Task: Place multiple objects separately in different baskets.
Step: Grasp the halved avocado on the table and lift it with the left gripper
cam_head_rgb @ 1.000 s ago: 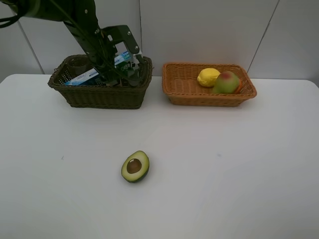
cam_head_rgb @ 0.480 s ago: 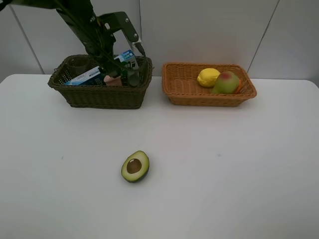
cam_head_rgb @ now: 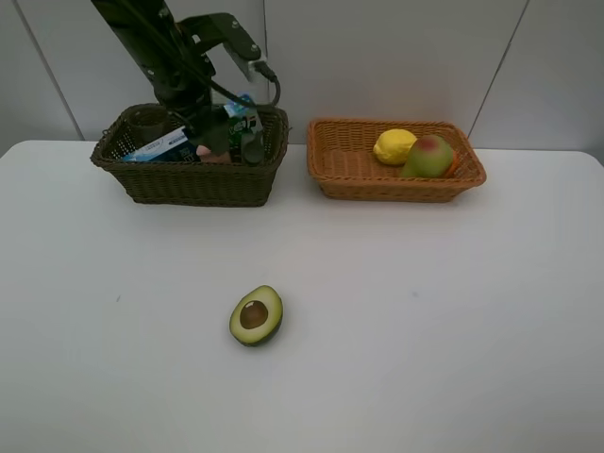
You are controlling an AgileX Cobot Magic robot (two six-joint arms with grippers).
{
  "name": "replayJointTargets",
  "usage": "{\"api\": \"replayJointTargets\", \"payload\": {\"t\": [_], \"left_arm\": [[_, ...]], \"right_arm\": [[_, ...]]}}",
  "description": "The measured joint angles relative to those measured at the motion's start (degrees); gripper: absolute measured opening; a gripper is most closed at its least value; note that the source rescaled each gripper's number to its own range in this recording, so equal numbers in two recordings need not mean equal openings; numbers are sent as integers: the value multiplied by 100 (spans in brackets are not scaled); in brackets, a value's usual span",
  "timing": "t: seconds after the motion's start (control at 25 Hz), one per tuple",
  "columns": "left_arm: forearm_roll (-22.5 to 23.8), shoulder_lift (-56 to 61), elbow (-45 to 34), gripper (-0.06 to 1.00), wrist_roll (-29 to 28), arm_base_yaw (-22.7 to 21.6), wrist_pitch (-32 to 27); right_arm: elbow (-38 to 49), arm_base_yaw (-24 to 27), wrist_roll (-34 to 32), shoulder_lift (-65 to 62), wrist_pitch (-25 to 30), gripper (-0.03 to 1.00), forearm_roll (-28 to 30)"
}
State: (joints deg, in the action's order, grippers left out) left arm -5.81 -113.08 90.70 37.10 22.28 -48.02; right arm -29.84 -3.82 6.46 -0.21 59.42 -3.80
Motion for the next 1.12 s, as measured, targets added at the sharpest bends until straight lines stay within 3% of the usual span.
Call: {"api": "replayJointTargets", "payload": {"t": [0.24,0.44,0.56,0.84,1.12], "left_arm": [[-1006,201,0,100,-80,0,-761],[-1456,225,-42,100,-507,68,-1361],[-1453,243,-178,100,-1065,248,-1463],[-836,248,-631,100,-2547,936,-1395],[-636,248,-1082,100,-3780,1545,-1204]], "right_arm": [[0,0,0,0,0,100,0],[0,0,0,0,0,100,0],[0,0,0,0,0,100,0],[0,0,0,0,0,100,0],[0,0,0,0,0,100,0]]}}
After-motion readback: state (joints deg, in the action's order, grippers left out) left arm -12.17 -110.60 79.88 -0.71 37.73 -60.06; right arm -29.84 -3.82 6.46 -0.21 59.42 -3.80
